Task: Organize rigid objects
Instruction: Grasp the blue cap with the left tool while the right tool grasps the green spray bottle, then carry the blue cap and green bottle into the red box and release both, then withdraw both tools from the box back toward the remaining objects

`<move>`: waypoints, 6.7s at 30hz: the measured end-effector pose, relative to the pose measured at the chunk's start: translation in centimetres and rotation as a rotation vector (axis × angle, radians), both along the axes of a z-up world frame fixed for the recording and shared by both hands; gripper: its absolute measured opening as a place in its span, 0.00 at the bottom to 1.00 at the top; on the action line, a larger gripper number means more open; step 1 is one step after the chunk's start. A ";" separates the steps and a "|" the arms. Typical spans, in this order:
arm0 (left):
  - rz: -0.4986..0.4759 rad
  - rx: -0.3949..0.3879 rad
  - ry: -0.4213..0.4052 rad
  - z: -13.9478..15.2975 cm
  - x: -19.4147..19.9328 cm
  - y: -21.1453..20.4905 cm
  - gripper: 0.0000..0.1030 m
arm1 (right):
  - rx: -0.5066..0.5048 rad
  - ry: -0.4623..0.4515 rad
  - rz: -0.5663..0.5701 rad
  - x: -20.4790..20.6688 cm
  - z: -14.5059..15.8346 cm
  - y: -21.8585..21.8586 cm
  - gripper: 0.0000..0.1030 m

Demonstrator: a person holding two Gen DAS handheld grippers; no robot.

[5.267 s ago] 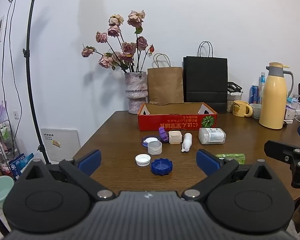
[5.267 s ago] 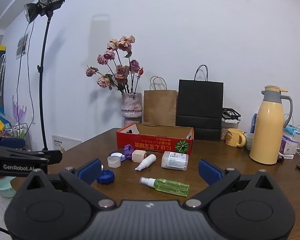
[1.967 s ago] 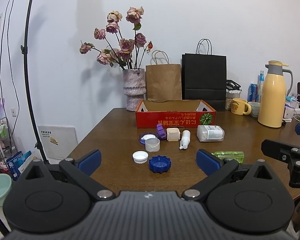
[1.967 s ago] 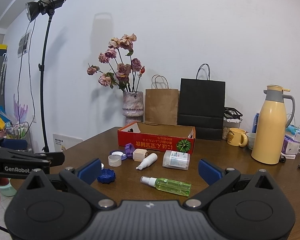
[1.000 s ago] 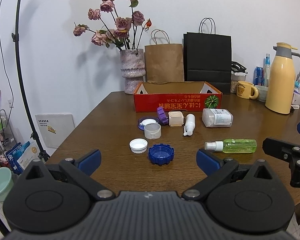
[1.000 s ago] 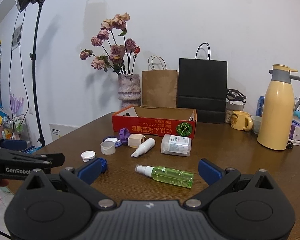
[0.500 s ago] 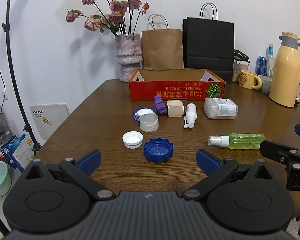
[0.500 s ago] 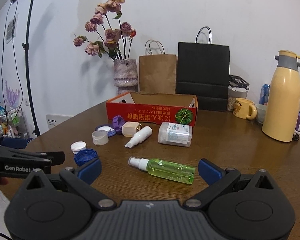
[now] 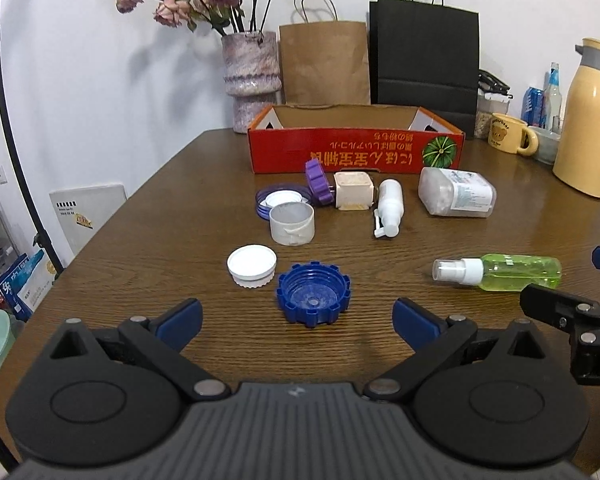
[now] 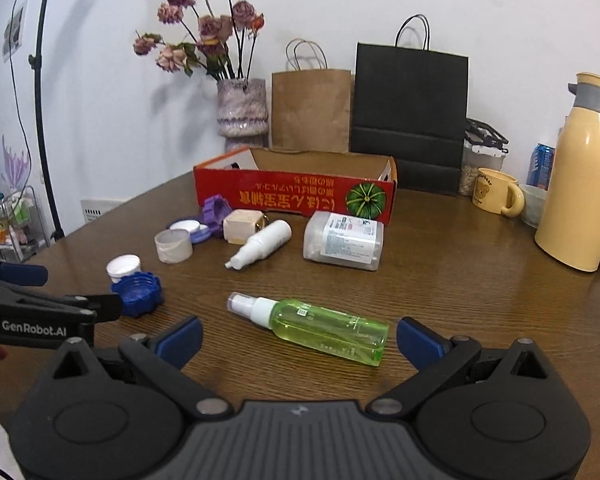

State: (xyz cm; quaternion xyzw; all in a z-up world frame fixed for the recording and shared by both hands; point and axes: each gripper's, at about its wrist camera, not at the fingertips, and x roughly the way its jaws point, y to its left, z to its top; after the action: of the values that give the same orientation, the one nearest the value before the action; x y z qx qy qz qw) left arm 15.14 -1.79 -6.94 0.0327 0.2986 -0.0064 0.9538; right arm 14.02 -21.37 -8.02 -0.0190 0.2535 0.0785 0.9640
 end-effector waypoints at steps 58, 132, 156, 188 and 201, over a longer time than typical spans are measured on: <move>0.006 -0.019 0.050 -1.6 5.0 -0.9 0.53 | -0.194 0.197 0.456 8.0 -1.9 -1.6 0.40; 0.043 -0.058 -0.244 10.0 20.6 -2.2 0.53 | 0.120 -0.162 0.117 21.8 7.6 0.6 0.29; 0.122 -0.061 -0.173 7.6 33.7 -1.8 0.53 | 0.080 -0.107 0.098 34.3 7.3 1.7 0.29; 0.159 0.039 -0.097 4.5 37.9 -2.0 1.00 | -0.001 -0.005 0.049 38.2 4.2 1.5 1.00; 0.169 0.024 -0.102 4.9 37.3 -1.7 1.00 | -0.005 0.001 0.066 37.6 4.4 1.6 1.00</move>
State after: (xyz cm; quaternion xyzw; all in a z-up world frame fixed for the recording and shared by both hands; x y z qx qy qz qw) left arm 52.46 -3.52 -2.03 0.0192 0.2515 0.0795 0.9644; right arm 51.57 -19.79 -3.65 -0.0295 0.2532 0.1096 0.9607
